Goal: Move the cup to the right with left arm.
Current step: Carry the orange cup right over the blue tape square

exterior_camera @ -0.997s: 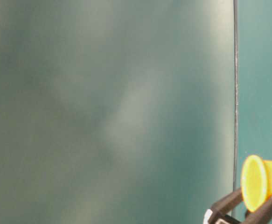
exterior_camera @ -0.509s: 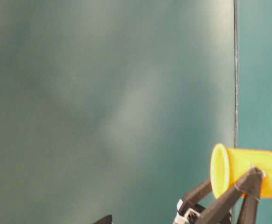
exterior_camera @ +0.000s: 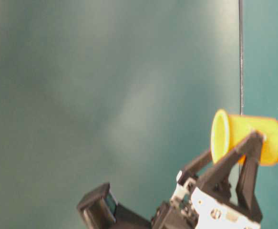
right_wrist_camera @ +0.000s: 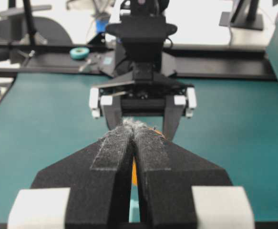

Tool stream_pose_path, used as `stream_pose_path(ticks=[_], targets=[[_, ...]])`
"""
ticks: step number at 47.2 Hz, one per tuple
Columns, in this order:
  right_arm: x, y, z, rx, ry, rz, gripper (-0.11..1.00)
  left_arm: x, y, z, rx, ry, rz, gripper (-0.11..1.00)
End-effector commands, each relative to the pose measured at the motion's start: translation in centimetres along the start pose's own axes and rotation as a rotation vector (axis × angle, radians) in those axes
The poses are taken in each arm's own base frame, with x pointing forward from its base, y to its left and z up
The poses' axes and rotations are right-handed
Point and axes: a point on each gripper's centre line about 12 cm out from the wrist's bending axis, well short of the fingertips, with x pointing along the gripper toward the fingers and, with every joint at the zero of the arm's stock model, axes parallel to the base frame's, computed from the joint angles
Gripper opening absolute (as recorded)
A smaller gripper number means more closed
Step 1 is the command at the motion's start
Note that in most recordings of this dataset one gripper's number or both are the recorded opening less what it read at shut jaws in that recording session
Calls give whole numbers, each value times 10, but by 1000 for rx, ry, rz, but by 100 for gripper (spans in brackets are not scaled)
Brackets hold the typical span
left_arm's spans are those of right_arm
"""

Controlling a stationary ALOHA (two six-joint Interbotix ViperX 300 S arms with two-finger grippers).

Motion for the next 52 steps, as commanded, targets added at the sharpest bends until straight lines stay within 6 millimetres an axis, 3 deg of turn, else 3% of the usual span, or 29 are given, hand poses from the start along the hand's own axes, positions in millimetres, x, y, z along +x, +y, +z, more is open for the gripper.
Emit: stream_pose_path(ticks=[1,52], targets=[[3,0,13,-2,-32,0,0,9,3,20,3,-52,7,63],[3,0,12,-12,-28,0,0,127,10,66,10,-56,13,63]])
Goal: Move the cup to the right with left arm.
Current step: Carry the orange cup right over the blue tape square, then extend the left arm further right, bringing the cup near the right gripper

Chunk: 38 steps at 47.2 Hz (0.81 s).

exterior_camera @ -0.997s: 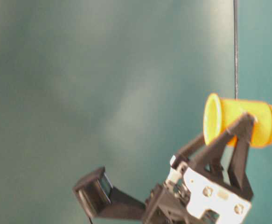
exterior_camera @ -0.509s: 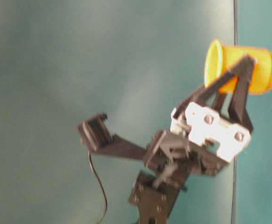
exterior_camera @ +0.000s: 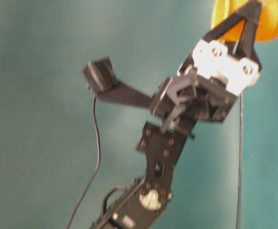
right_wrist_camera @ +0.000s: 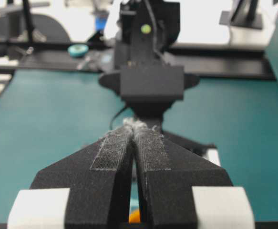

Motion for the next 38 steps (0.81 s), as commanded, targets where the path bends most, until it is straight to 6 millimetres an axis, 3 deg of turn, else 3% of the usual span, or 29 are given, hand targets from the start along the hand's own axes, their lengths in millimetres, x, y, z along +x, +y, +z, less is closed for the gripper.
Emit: stream_pose_path(ticks=[1,38], targets=[[3,0,14,-3,-34,0,0,4,1,23,5,-55,3,63],[2,0,14,-3,-37,0,0,67,6,41,-8,-85,10,63]])
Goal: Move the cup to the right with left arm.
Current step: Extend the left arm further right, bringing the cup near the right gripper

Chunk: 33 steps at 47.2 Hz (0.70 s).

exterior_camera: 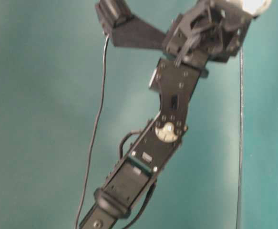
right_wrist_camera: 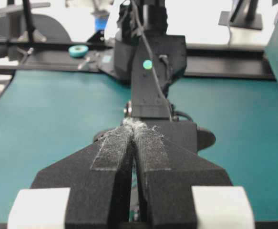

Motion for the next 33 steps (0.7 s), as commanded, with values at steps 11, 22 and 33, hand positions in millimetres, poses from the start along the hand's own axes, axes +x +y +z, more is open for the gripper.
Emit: stream_pose_path(ticks=[11,22,33], targets=[[2,0,14,-2,-35,0,0,15,3,33,1,-66,5,63],[2,0,15,-2,-37,0,0,26,3,38,3,-70,6,63],[2,0,14,-3,-35,0,0,36,-6,38,14,-50,-9,63]])
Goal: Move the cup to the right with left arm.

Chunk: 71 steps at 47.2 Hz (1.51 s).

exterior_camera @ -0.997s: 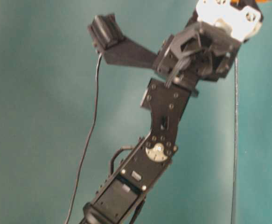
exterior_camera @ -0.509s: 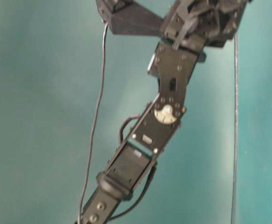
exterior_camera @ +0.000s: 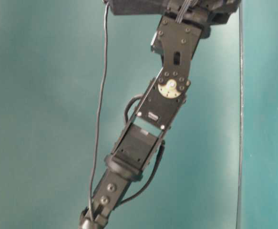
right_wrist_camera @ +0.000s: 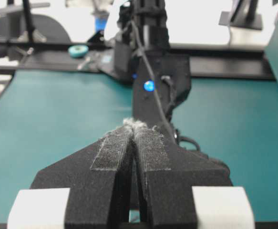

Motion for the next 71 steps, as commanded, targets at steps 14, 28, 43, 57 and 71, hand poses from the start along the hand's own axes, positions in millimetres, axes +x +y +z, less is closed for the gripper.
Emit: stream_pose_path(ticks=[14,28,43,57,71], targets=[[2,0,14,-3,-37,0,0,-4,-17,20,15,-23,-26,63],[2,0,14,-3,-37,0,0,-4,-17,19,15,-22,-27,63],[2,0,14,-3,-37,0,0,-4,-17,20,15,-25,-26,63],[2,0,14,-3,-37,0,0,-4,-17,20,15,-23,-26,63],[2,0,14,-3,-37,0,0,-4,-16,20,14,-23,-25,63]])
